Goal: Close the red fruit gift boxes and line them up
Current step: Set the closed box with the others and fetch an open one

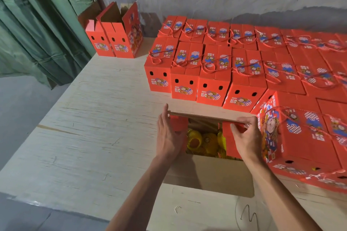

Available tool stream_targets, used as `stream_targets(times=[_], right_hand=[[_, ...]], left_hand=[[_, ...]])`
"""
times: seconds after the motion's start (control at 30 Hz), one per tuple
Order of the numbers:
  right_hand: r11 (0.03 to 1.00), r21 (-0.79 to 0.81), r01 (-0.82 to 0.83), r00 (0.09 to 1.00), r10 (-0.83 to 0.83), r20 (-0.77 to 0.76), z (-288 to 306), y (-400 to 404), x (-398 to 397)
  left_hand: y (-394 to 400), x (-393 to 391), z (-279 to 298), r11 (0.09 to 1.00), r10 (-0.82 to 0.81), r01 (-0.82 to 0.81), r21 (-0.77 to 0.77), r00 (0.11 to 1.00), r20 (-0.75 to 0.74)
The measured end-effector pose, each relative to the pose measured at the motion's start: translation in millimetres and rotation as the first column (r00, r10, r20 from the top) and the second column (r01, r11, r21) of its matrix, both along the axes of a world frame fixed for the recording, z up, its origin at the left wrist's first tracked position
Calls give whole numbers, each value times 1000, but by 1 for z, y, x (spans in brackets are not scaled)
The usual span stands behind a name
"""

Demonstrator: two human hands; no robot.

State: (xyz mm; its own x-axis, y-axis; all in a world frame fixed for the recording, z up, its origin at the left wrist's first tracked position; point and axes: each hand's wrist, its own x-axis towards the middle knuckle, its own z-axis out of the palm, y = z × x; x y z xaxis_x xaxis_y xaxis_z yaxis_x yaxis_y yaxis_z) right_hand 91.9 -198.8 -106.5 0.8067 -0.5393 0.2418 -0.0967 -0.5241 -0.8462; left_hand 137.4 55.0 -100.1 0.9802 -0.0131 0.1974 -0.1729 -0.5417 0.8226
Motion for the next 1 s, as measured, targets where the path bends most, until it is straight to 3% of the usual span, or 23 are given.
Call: stream_targets(times=[0.2, 0.43, 0.8, 1.0], right_hand=[[994, -71, -88, 996, 88, -12, -5, -9, -5], [945, 28, -325, 940, 326, -102, -9, -22, -22], [908, -97, -407, 907, 388, -165, 7, -23, -32], [834, -242, -495, 858, 426, -288, 7, -36, -29]], left_hand=[[9, 0, 1, 999, 33, -32, -20, 998, 54], [21, 3, 3, 966, -192, 143, 216, 955, 225], [44, 22, 11, 858, -472, 455, 240, 881, 19], [49, 48, 17, 714, -514, 582, 390, 814, -272]])
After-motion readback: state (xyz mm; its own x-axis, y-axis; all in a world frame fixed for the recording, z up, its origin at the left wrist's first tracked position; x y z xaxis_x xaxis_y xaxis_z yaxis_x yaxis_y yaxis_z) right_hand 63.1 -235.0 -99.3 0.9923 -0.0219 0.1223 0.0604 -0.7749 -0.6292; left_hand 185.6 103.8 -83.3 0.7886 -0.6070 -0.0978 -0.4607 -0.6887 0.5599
